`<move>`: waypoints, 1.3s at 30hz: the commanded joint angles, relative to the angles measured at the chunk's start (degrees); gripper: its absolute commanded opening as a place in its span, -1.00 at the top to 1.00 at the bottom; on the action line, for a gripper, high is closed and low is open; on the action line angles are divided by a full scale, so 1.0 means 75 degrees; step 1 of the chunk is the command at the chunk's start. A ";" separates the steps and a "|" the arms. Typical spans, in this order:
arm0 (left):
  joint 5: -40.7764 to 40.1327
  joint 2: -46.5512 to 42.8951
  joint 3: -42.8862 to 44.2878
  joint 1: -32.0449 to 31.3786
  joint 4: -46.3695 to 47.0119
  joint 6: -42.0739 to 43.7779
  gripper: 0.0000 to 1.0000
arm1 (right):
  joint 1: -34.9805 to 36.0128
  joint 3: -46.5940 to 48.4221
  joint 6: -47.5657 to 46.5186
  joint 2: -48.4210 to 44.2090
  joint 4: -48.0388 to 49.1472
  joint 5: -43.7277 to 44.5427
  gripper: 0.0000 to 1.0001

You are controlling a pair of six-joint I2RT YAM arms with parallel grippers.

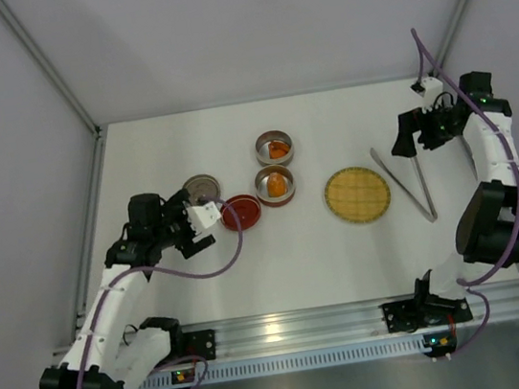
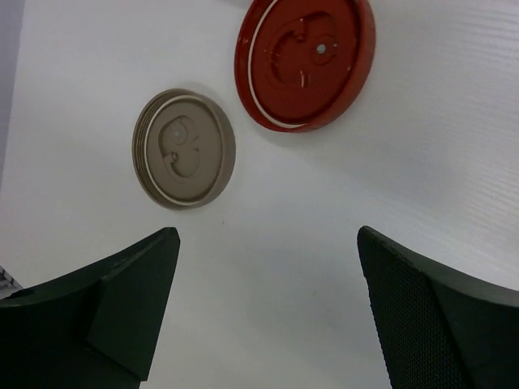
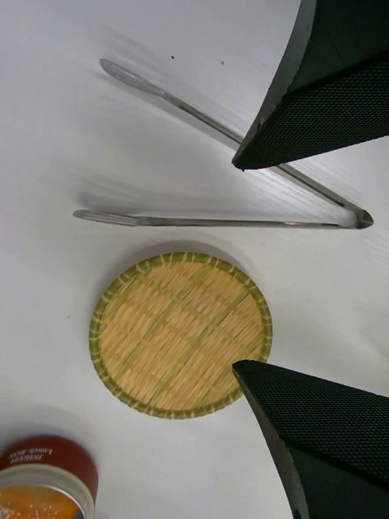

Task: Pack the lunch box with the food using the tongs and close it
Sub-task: Pick up the box lid from the center of the board.

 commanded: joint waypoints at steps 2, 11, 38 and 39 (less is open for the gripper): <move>0.0022 -0.0292 -0.0532 -0.0594 0.1097 0.1785 -0.86 | 0.0319 -0.0041 0.0232 -0.0376 -0.0324 -0.0631 -0.99; -0.0622 0.0538 -0.1526 -0.2527 0.2912 0.0954 -0.53 | 0.0507 -0.0499 0.0444 -0.0436 -0.0159 -0.0677 -0.99; -0.2439 0.2954 -0.2700 -0.3419 0.7108 0.1469 0.13 | 0.0636 -0.0885 0.0784 -0.0635 0.0157 -0.1005 -0.99; -0.2532 0.2978 -0.2712 -0.3431 0.7121 0.1457 0.18 | 0.0648 -0.0932 0.0796 -0.0647 0.0192 -0.0994 -0.99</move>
